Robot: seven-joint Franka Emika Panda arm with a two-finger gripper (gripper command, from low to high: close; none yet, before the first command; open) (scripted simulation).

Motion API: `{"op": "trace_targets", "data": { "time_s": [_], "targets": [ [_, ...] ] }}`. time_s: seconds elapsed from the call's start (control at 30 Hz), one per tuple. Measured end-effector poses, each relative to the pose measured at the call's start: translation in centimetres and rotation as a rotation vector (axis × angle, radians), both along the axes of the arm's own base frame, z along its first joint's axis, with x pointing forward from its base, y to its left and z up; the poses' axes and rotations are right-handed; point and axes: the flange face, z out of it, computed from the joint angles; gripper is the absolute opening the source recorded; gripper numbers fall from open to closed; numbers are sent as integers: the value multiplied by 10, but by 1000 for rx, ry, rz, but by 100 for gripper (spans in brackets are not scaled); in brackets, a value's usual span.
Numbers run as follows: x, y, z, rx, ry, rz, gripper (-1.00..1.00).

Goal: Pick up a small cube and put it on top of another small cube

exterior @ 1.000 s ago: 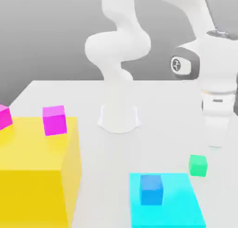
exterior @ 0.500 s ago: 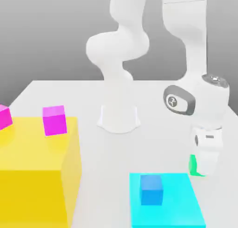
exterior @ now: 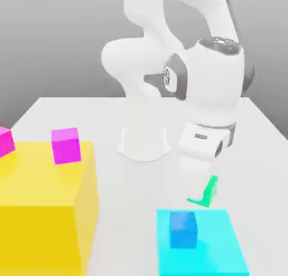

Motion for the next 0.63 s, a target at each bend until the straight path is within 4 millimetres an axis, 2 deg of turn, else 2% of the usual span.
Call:
{"op": "trace_targets", "data": {
  "time_s": [0.1,0.2,0.27,0.37,0.43,0.47,0.5,0.53,0.63],
  "targets": [
    [10,-74,35,0,-2,-128,-100],
    [3,-148,65,3,1,-258,-100],
    [-11,-198,84,8,5,-348,-100],
    [-46,-274,110,19,13,-491,-100],
    [-74,-324,112,27,18,-589,-100],
    [-86,-345,103,30,20,-631,-100],
    [-93,-356,91,31,21,-652,-100],
    [-97,-361,83,31,22,-663,100],
    [-97,-361,83,31,22,-663,100]
  ]
}}
